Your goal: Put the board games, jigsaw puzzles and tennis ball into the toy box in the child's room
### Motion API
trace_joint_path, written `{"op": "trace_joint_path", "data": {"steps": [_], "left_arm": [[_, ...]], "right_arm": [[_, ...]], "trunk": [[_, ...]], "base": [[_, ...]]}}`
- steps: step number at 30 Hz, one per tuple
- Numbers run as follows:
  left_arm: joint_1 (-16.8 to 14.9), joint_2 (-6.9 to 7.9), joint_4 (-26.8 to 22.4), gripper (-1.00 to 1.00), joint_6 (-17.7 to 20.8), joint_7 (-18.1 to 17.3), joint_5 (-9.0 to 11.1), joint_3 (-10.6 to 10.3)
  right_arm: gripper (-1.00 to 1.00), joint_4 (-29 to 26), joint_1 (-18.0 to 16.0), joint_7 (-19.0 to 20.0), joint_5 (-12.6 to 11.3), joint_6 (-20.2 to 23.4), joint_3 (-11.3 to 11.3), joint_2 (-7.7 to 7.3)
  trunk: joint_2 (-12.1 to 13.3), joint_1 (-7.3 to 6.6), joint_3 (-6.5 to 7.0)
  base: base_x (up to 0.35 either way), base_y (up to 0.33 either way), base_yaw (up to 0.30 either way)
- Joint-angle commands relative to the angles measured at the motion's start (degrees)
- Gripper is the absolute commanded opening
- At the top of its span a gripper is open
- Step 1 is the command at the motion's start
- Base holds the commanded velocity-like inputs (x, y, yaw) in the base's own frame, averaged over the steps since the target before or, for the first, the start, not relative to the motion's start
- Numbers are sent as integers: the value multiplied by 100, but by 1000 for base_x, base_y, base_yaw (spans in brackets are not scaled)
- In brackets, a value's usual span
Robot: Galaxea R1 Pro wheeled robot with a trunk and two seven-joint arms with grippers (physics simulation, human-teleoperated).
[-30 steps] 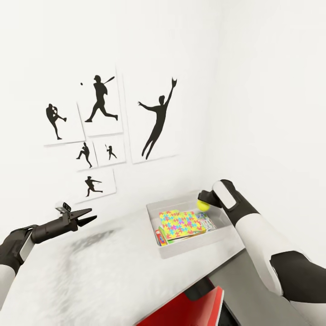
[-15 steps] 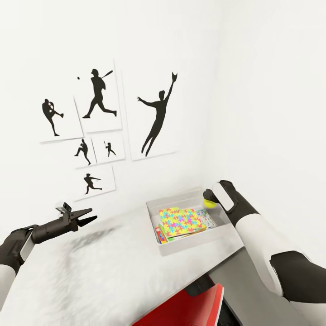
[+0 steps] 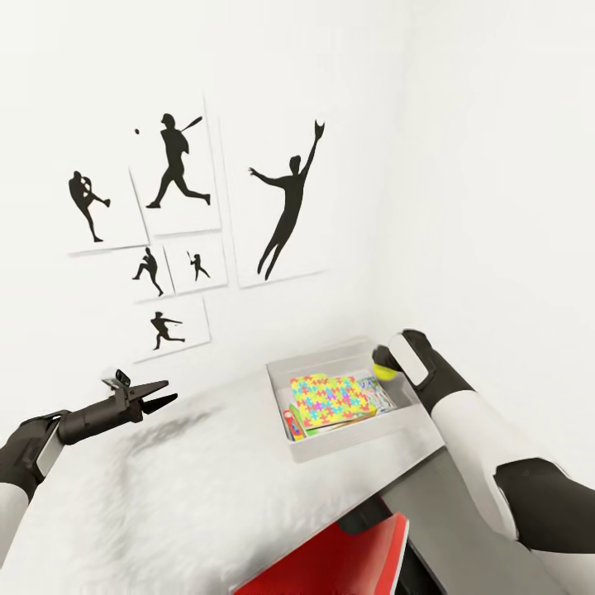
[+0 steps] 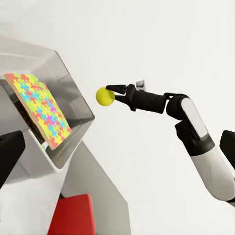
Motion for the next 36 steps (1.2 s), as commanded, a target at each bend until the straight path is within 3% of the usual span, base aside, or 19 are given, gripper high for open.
{"op": "trace_joint_path", "data": {"steps": [1,7,13,17,23,36], "left_arm": [[-5,0,-1,100,60,-24,-5,0],[-7,0,-1,100,57,-24,-5,-1],[-7,-7,-1,100,50,-24,-5,-2],[-7,-8,-1,100,50,-24,-5,3],[-4,-8,-1,100,46,-24,-5,1],[-7,-8,-1,100,41,-24,-7,4]], "right_arm": [[-100,5,-7,-53,-61,8,41,-13],[-100,45,-9,-52,-46,-171,36,-10],[-100,74,-9,-57,355,-236,23,-33],[-100,82,-9,-54,479,-297,19,-37],[-100,84,-9,-43,508,-524,30,-51],[-100,92,-9,-26,528,-569,44,-13]], "trunk": [[-14,3,-23],[-14,3,-79],[-14,3,-136],[-14,3,-173],[-14,3,-230],[-14,3,-352]], "base": [[0,0,0],[0,0,0],[0,0,0],[0,0,0],[0,0,0],[0,0,0]]}}
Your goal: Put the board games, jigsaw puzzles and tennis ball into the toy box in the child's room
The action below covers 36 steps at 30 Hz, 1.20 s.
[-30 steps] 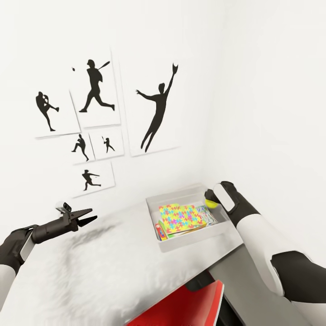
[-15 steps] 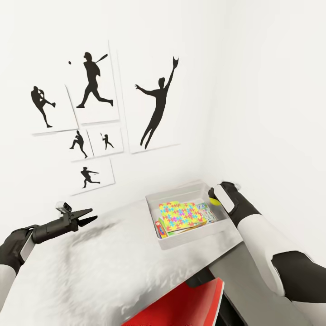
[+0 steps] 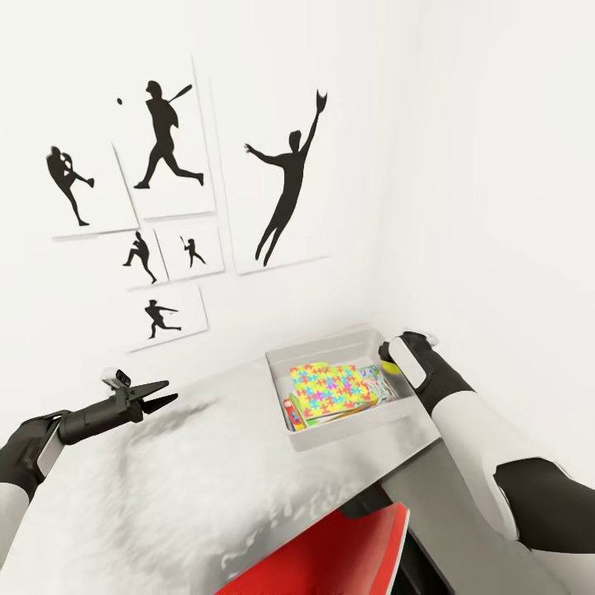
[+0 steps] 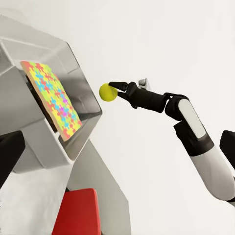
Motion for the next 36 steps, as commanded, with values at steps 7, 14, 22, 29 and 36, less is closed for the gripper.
{"op": "trace_joint_path", "data": {"steps": [7,14,22,29,36], "left_arm": [[-4,1,-1,100,61,-24,-11,2],[-4,1,-1,100,61,-24,-12,2],[-4,1,-1,100,63,-24,-12,2],[-5,1,-1,100,64,-24,-12,2],[-5,1,-1,100,63,-24,-17,2]], "right_arm": [[-100,-8,-7,-50,-46,14,46,8],[-100,-15,-7,-50,-45,15,46,-32],[-100,-16,-7,-50,-45,14,46,-46],[-100,-18,-7,-50,-45,14,46,-37],[-100,-18,-7,-50,-45,14,46,-50]], "trunk": [[-13,3,-79],[-13,3,-145],[-13,3,-220],[-13,3,-286],[-13,3,-351]], "base": [[0,0,0],[0,0,0],[0,0,0],[0,0,0],[0,0,0]]}}
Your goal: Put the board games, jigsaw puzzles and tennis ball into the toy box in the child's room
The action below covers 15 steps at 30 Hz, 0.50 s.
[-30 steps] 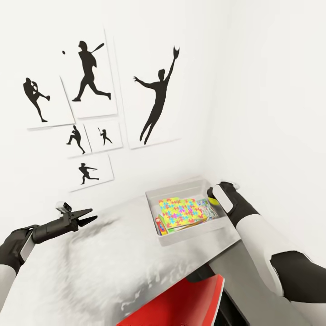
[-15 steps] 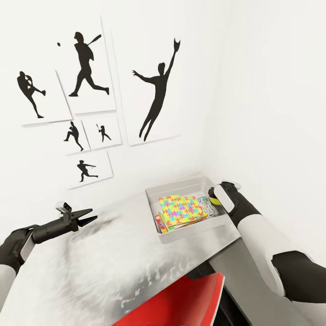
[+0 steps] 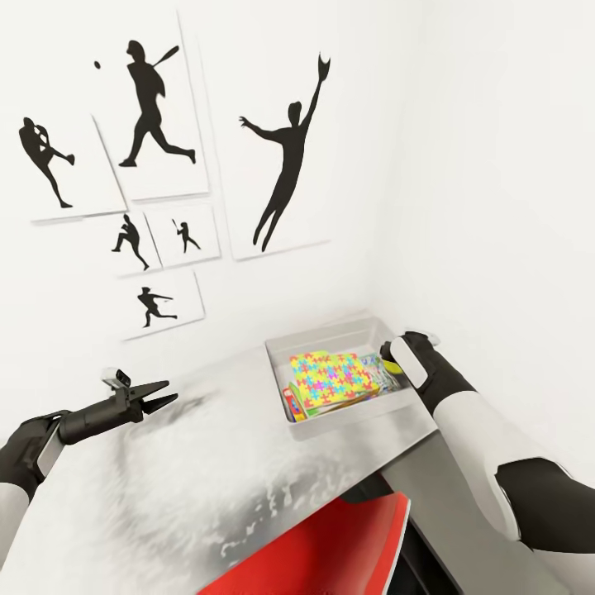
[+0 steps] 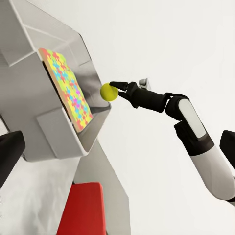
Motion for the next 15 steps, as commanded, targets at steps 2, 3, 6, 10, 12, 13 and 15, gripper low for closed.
{"op": "trace_joint_path", "data": {"steps": [2,3,6,10,12,13,15], "left_arm": [[-4,1,-1,100,62,-24,-6,1],[-4,1,-1,100,60,-24,-7,1],[-4,1,-1,100,62,-24,-7,1],[-4,1,-1,100,61,-24,-6,1],[-3,1,-1,100,64,-24,-8,1],[-4,1,-1,100,62,-24,-8,1],[-3,1,-1,100,63,-24,-8,1]], "right_arm": [[-100,-11,-6,-51,-55,19,46,-7],[-100,-12,-6,-51,-55,19,46,-6],[-100,-20,-6,-51,-55,19,46,-6],[-100,-43,-6,-51,-62,9,43,-20],[-100,-47,-6,-51,-63,4,45,-14],[-100,-48,-6,-51,-63,3,47,-5],[-100,-48,-6,-51,-62,2,48,11]], "trunk": [[-13,3,-31],[-13,3,-40],[-13,3,-69],[-13,3,-89],[-13,3,-91],[-13,3,-92],[-13,3,-93]], "base": [[0,0,0],[0,0,0],[0,0,0],[0,0,0],[0,0,0],[0,0,0],[0,0,0]]}}
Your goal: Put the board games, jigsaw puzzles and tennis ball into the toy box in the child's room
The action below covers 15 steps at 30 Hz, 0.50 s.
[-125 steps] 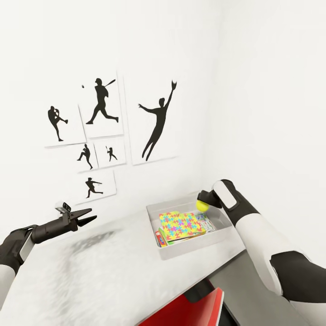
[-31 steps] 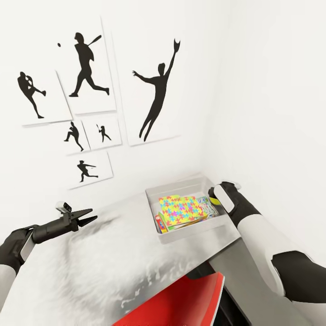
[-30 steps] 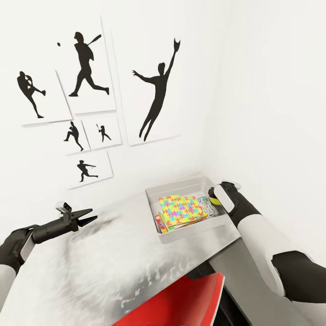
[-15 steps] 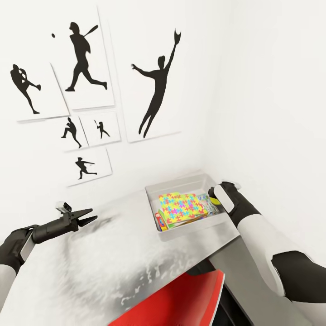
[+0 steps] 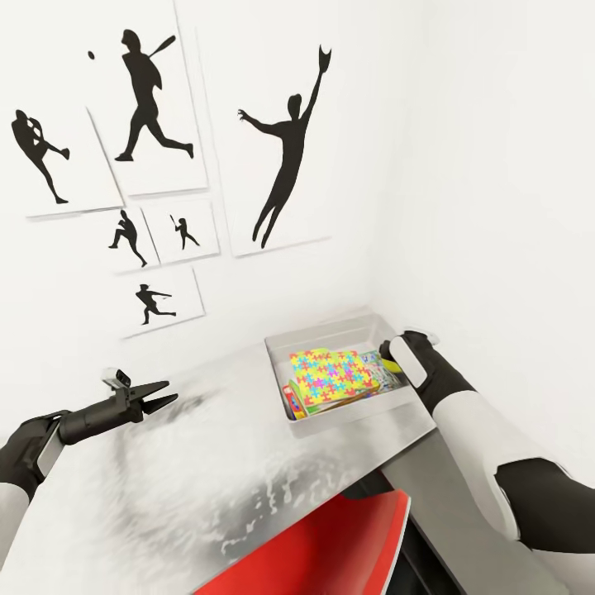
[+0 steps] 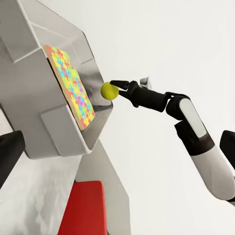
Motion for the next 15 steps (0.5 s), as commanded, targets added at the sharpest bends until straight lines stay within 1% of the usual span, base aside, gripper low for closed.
{"op": "trace_joint_path", "data": {"steps": [1,7,8,15], "left_arm": [[-3,1,-1,100,59,-24,-5,1],[-5,1,-1,100,60,-24,-6,1],[-5,1,-1,100,61,-24,-6,1],[-3,1,-1,100,59,-24,-6,1]], "right_arm": [[-100,-8,-6,-59,-53,19,49,-3],[-100,-7,-6,-59,-47,18,48,7],[100,-4,-6,-59,-47,18,47,2],[100,0,-6,-59,-47,21,45,-11]], "trunk": [[-12,3,-12],[-12,3,-12],[-12,3,-12],[-12,3,-12]], "base": [[0,0,0],[0,0,0],[0,0,0],[0,0,0]]}}
